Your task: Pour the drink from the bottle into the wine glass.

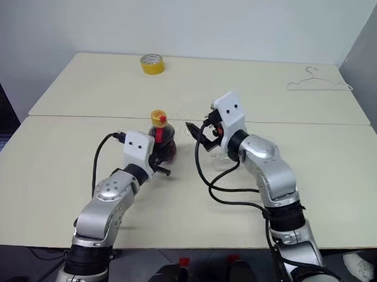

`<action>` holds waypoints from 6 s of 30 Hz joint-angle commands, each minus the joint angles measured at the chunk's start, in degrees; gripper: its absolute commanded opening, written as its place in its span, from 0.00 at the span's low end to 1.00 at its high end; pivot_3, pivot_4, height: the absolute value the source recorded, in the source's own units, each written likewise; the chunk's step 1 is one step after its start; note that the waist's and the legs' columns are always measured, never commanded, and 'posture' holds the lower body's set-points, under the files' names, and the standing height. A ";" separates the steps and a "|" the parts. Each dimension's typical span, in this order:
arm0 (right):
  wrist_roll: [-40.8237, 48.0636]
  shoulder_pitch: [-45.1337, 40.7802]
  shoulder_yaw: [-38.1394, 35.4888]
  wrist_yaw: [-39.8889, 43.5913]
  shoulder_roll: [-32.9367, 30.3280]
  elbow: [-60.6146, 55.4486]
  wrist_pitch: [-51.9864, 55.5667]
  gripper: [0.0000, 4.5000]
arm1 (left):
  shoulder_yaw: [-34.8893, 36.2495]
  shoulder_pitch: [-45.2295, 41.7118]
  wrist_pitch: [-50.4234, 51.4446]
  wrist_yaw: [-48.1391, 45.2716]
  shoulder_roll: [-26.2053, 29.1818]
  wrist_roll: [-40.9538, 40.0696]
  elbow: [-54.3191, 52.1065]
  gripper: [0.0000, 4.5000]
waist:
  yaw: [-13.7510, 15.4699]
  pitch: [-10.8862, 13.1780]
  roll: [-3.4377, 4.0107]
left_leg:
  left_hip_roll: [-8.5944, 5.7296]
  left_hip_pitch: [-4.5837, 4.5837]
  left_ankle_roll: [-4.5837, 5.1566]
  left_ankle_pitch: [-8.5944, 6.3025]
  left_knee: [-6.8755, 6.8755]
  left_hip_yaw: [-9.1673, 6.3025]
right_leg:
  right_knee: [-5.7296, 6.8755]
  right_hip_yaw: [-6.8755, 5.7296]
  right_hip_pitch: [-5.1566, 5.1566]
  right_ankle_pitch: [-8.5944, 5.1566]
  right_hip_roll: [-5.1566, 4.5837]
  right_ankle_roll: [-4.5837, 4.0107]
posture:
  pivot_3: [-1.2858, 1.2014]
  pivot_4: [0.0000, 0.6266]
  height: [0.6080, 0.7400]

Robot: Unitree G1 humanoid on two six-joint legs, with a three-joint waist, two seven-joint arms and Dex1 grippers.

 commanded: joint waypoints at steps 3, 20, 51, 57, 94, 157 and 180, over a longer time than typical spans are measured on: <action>5.88 -1.93 -0.11 1.25 3.42 -6.30 3.98 1.00 | 0.34 -0.93 -1.53 -0.09 0.22 -0.10 -2.03 0.14 | -0.08 0.00 0.00 | 0.03 0.01 0.00 0.00 -0.01 -0.01 | 0.01 0.00 0.00 0.00 0.02 0.00 | 0.52 0.24 1.00; 0.66 -8.27 4.86 -1.82 11.34 6.08 -1.70 1.00 | 0.15 -1.07 -1.62 0.31 -0.15 0.14 -1.92 0.14 | -0.07 0.00 0.00 | 0.00 0.01 0.00 0.00 0.02 -0.03 | 0.04 -0.01 -0.03 0.00 0.00 0.00 | 0.52 0.24 1.00; 3.72 -4.94 2.83 6.56 14.14 11.16 -16.12 0.28 | 0.09 -0.68 -0.91 0.50 -0.46 0.08 -2.83 0.14 | -0.07 0.00 0.00 | -0.01 0.01 0.00 0.00 0.02 -0.03 | 0.04 -0.01 -0.02 0.00 -0.01 0.00 | 0.52 0.24 1.00; 5.46 -4.36 0.85 8.31 16.52 14.35 -20.24 0.28 | 0.10 -0.56 -0.89 0.40 -0.44 0.06 -2.89 0.14 | -0.07 0.00 0.00 | 0.01 0.01 0.00 0.00 0.02 -0.02 | 0.04 -0.01 -0.02 0.00 0.00 0.00 | 0.52 0.24 1.00; -9.50 38.15 -18.75 -9.08 -4.32 -11.33 -36.77 0.27 | 1.98 -0.12 -3.36 0.15 -2.14 -2.19 -1.93 0.14 | 0.89 -0.01 -0.01 | -0.01 0.05 0.01 0.00 0.02 0.11 | 0.01 0.09 0.07 0.00 0.00 0.01 | 0.52 0.24 1.00; 14.41 12.20 -3.08 10.85 -21.62 -17.17 -3.09 1.00 | 11.29 -12.99 -13.50 1.45 0.13 -3.82 21.42 0.14 | 1.66 0.02 -0.12 | -0.03 0.24 0.02 0.00 0.15 -0.23 | -0.51 -0.29 0.76 0.01 0.01 0.04 | 0.52 0.24 1.00; 10.56 9.17 1.56 8.31 -13.26 -17.23 -2.17 1.00 | 14.57 -24.22 -25.77 0.62 3.61 -5.36 47.14 0.14 | 1.35 0.02 -0.12 | -0.06 0.11 0.01 0.00 0.15 -0.20 | -0.40 -0.23 0.47 0.02 -0.03 0.04 | 0.52 0.24 1.00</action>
